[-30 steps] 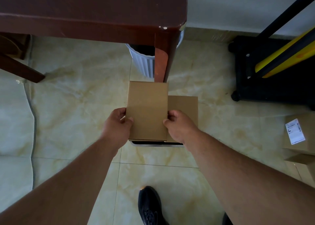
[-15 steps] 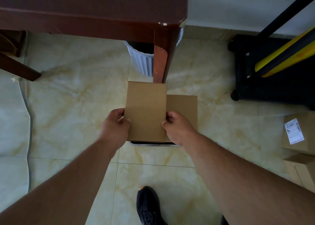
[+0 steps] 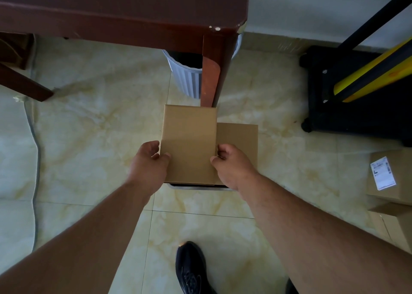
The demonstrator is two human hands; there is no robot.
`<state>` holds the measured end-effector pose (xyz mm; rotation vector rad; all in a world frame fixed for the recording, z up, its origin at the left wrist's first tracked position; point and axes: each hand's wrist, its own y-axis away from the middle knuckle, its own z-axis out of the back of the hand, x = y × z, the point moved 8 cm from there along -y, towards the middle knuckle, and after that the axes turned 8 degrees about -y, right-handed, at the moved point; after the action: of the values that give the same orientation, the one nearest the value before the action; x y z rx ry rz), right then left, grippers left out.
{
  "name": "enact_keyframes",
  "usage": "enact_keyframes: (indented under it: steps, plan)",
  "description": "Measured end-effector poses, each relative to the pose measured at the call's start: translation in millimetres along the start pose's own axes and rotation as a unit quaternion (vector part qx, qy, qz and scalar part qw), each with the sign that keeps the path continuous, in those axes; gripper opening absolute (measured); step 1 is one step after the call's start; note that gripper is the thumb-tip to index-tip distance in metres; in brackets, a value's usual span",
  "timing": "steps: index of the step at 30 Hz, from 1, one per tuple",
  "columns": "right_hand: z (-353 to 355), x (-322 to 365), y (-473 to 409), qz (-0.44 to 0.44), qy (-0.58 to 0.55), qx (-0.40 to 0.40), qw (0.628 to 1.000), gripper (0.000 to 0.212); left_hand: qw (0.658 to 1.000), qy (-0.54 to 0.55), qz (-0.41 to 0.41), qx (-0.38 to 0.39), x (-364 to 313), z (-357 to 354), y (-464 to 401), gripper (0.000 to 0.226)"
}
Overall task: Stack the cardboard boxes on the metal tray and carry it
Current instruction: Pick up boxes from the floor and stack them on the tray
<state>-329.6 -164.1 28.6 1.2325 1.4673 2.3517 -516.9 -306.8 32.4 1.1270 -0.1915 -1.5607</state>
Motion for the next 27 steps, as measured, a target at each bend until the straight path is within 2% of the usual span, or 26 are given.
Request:
enact_keyframes:
  steps: [5, 11, 17, 22, 27]
  plan:
    - [13.2, -1.3, 9.4, 0.004, -0.004, -0.01, 1.0, 0.053, 0.999, -0.024, -0.011, -0.034, -15.1, 6.9, 22.5, 0.058]
    - [52.8, -6.6, 32.1, 0.037, -0.056, -0.041, 0.997, 0.05, 0.986, -0.099, -0.102, -0.082, -55.5, -10.7, 72.9, 0.057]
    - [139.1, -44.0, 54.6, 0.054, -0.109, -0.1, 0.988, 0.048, 0.989, -0.077, -0.122, -0.025, -88.3, -78.8, 126.4, 0.052]
    - [233.4, -110.4, 77.5, 0.028, -0.126, -0.141, 0.981, 0.052, 0.987, -0.098, -0.118, 0.04, -107.9, -174.3, 180.5, 0.053]
    - [324.6, -188.7, 95.5, -0.015, -0.173, -0.221, 0.96, 0.042, 0.978, -0.127, -0.083, 0.142, -108.8, -282.6, 224.7, 0.052]
